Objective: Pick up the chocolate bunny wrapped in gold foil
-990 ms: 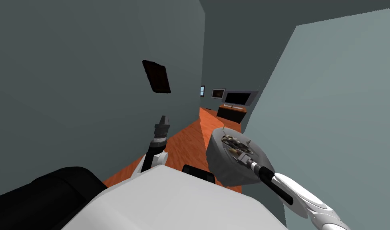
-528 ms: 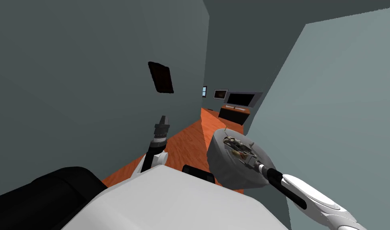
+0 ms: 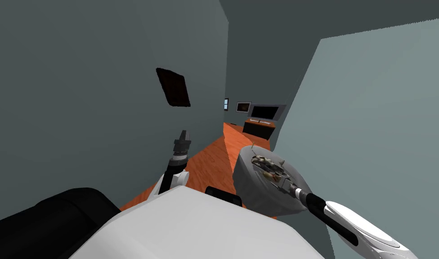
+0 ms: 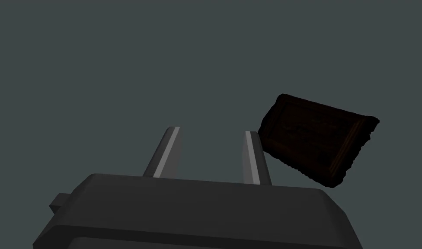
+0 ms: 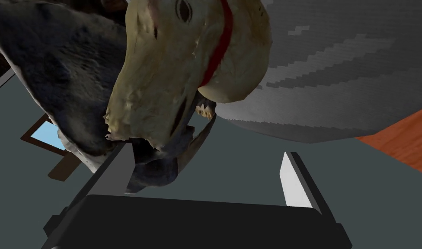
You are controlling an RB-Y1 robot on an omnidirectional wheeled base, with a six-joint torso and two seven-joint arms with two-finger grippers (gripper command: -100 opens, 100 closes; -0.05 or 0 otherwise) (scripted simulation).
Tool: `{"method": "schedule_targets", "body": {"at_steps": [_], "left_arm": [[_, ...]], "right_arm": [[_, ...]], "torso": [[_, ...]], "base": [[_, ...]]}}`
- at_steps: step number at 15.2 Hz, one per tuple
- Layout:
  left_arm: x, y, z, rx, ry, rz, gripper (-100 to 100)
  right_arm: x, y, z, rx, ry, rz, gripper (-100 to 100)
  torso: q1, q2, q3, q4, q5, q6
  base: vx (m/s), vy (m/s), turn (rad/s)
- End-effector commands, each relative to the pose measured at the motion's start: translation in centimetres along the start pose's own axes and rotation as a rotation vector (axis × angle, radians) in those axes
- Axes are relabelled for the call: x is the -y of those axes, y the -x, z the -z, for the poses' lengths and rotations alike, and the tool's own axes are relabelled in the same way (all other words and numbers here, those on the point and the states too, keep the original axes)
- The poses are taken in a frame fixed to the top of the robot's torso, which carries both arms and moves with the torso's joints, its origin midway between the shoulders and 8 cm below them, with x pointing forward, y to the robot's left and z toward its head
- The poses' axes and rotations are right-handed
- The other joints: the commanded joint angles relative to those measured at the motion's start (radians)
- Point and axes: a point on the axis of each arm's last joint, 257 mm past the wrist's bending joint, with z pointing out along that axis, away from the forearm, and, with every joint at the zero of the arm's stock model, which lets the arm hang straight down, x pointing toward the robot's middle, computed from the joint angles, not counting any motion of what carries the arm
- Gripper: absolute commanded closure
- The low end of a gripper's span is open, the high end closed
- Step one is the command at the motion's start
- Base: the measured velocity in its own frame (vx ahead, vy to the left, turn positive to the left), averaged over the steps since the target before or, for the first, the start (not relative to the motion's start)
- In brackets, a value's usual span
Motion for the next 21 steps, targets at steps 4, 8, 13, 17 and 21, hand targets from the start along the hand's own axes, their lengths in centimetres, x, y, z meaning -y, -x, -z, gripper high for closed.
{"method": "schedule_targets", "body": {"at_steps": [4, 8, 13, 17, 21], "left_arm": [[0.0, 0.0, 0.0, 0.000, 0.000, 0.000, 0], [0.0, 0.0, 0.0, 0.000, 0.000, 0.000, 0], [0.0, 0.0, 0.0, 0.000, 0.000, 0.000, 0], [0.0, 0.0, 0.0, 0.000, 0.000, 0.000, 0], [0.0, 0.0, 0.0, 0.000, 0.000, 0.000, 0]], "right_arm": [[-0.3, 0.0, 0.4, 0.015, 0.009, 0.022, 100], [-0.3, 0.0, 0.4, 0.015, 0.010, 0.023, 100], [0.3, 0.1, -0.5, -0.014, -0.009, -0.023, 100], [0.8, 0.2, -1.2, -0.037, -0.026, -0.059, 100], [2.0, -2.5, 1.1, -0.091, -0.017, -0.026, -100]], "torso": [[-0.004, 0.005, 0.003, 0.001, -0.001, 0.000], [-0.009, 0.009, 0.005, 0.002, -0.002, 0.000], [-0.016, 0.015, 0.009, 0.003, -0.003, -0.001], [-0.017, 0.021, 0.012, 0.005, -0.004, -0.001], [-0.013, 0.014, 0.008, 0.003, -0.002, 0.001]], "base": [[0.052, 0.063, -0.149], [0.003, 0.004, 0.000], [-0.074, -0.078, 0.221], [-0.150, -0.099, 0.140], [-0.044, -0.024, 0.008]]}}
